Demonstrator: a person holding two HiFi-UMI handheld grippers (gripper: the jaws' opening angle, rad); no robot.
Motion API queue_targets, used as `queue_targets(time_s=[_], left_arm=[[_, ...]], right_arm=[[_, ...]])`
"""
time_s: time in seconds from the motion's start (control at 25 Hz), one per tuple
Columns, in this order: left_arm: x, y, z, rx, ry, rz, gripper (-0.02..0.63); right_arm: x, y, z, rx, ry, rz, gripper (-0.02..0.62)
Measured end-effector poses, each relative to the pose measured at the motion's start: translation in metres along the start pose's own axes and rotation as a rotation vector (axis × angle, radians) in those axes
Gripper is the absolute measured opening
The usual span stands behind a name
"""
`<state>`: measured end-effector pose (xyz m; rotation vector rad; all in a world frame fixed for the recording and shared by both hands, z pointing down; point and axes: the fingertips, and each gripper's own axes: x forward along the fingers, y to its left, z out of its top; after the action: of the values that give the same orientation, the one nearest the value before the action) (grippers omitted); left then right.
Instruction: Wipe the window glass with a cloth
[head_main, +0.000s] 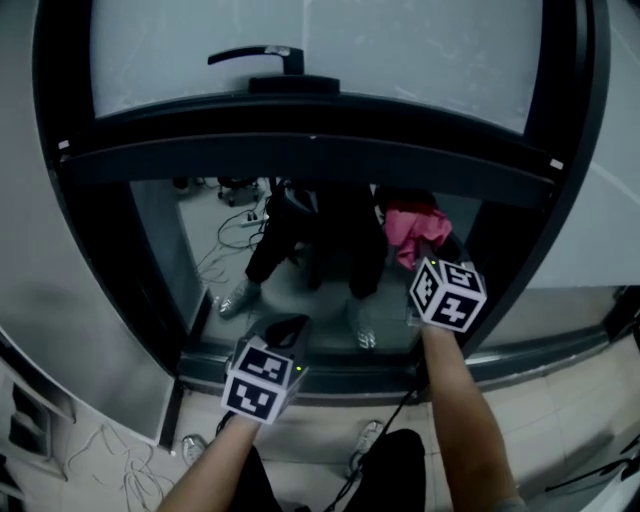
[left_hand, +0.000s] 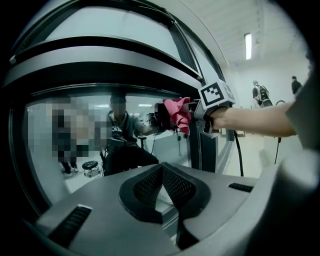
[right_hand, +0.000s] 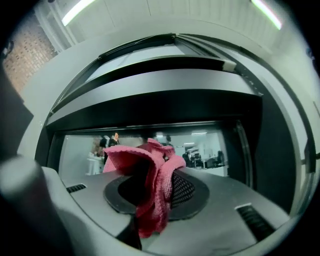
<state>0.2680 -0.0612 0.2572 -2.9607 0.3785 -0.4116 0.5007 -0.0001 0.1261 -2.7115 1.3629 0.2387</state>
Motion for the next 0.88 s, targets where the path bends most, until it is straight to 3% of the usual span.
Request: queue_targets(time_s=[0.36, 0.6, 0.88], left_arm=[[0.029, -0.035, -0.001, 0.03, 0.013, -0.071, 0.006], [0.048, -0.056, -0.006, 0.034, 0.026, -0.12, 0.006], [0.065, -0.059, -0.033, 0.013, 0.067, -0.147, 0.005]], right_arm=[[-0.025, -0.117, -0.015, 0.091, -0.012, -0.283, 0.1], [-0.038, -0.151, -0.033, 0.172, -0.029, -0.409, 0.1], [-0.049, -0.168, -0.089, 0.261, 0.026, -0.479, 0.1]])
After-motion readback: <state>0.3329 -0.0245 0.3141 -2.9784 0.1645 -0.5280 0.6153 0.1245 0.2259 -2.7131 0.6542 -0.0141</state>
